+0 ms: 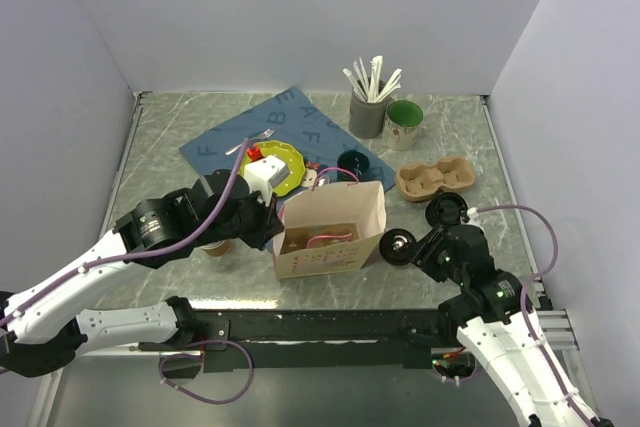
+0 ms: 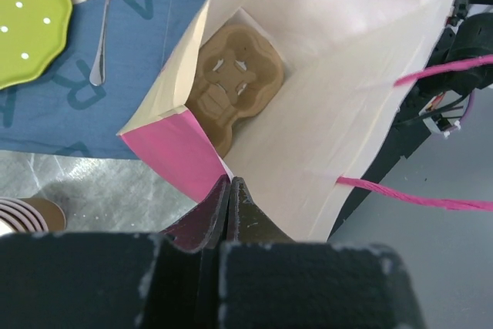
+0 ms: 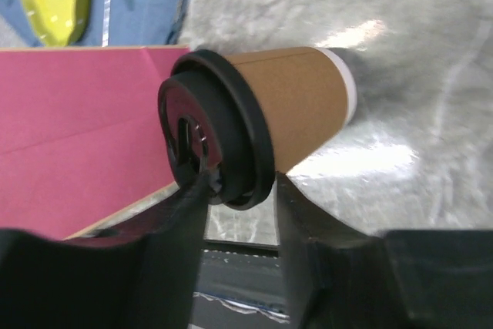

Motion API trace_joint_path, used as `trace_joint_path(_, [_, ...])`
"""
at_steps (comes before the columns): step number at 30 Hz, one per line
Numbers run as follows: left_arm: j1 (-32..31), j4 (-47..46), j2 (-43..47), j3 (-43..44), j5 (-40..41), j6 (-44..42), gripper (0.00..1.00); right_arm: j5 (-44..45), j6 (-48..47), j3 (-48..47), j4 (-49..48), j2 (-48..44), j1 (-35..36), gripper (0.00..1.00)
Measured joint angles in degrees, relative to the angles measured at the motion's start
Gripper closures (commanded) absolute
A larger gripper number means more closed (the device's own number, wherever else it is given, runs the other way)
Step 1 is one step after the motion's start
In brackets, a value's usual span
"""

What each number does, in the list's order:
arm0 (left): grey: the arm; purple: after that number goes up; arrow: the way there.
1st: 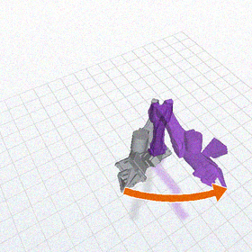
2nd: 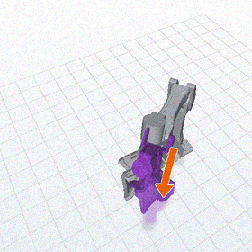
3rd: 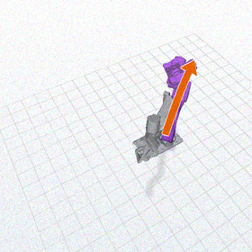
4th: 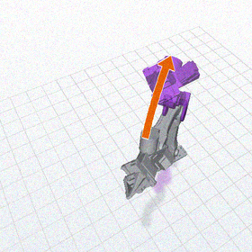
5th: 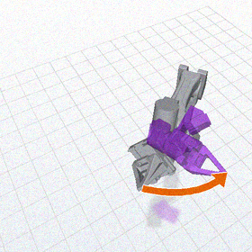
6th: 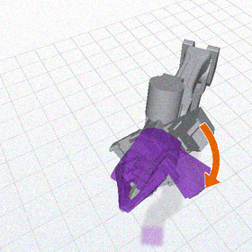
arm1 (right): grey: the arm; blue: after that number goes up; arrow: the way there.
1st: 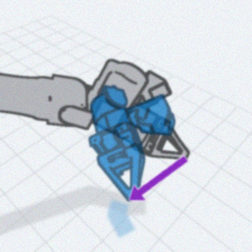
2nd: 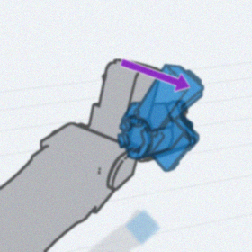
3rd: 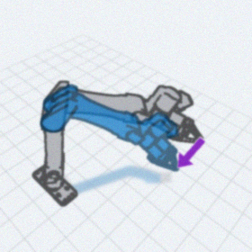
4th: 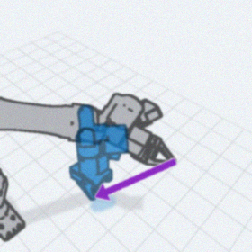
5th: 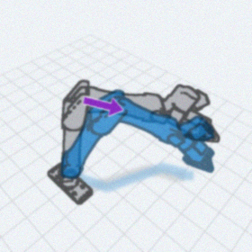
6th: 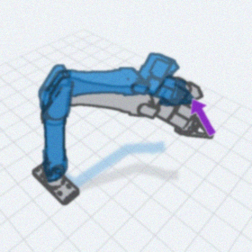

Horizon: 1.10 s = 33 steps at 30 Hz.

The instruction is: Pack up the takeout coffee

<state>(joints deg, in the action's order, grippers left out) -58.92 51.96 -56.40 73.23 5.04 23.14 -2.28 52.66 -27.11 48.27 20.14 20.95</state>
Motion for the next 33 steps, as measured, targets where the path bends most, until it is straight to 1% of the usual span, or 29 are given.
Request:
trace_joint_path(1, [0.02, -0.04, -0.13, 0.22, 0.15, -0.02, 0.99, 0.63, 0.09, -0.55, 0.94, 0.15, 0.00, 0.41])
trace_joint_path(2, [0.02, -0.02, -0.24, 0.48, 0.33, -0.09, 0.99, 1.55, 0.17, -1.20, 2.14, 0.31, 0.00, 0.39])
trace_joint_path(4, [0.02, -0.09, -0.42, 0.96, 0.61, -0.22, 0.99, 3.32, 0.26, -2.78, 4.59, 0.68, 0.00, 0.36])
trace_joint_path(6, [0.11, -0.22, -0.46, 1.18, 0.81, -0.31, 0.99, 4.72, 0.24, -4.09, 6.23, 1.18, 0.00, 0.35])
trace_joint_path(9, [0.15, -0.22, -0.48, 1.38, 0.87, -0.66, 0.99, 6.62, -0.42, -7.23, 9.53, 3.26, -0.02, 0.30])
trace_joint_path(13, [0.24, -0.39, -0.48, 1.38, 0.83, -1.05, 0.99, 9.73, -2.73, -14.95, 14.86, 9.40, -0.11, 0.21])
trace_joint_path(17, [0.24, -1.36, -0.33, 1.14, 0.79, -1.07, 0.99, 12.22, -6.19, -21.55, 17.14, 16.04, -0.13, 0.17])
trace_joint_path(21, [0.39, -2.45, 0.37, 0.07, 0.09, -1.03, 0.99, 12.85, -10.32, -24.39, 16.57, 22.25, -0.20, 0.16])
trace_joint_path(25, [0.50, -3.39, 1.36, -1.22, -0.92, -0.98, 0.99, 10.60, -14.97, -24.39, 14.84, 26.36, -0.22, 0.07])
trace_joint_path(29, [0.50, -3.87, 1.81, -1.73, -1.33, -1.01, 0.99, 8.09, -18.82, -24.39, 12.57, 29.97, -0.22, 0.08])
trace_joint_path(33, [0.50, -4.11, 1.95, -1.77, -1.40, -1.05, 0.99, 6.78, -20.57, -24.39, 10.88, 30.88, -0.22, 0.07])
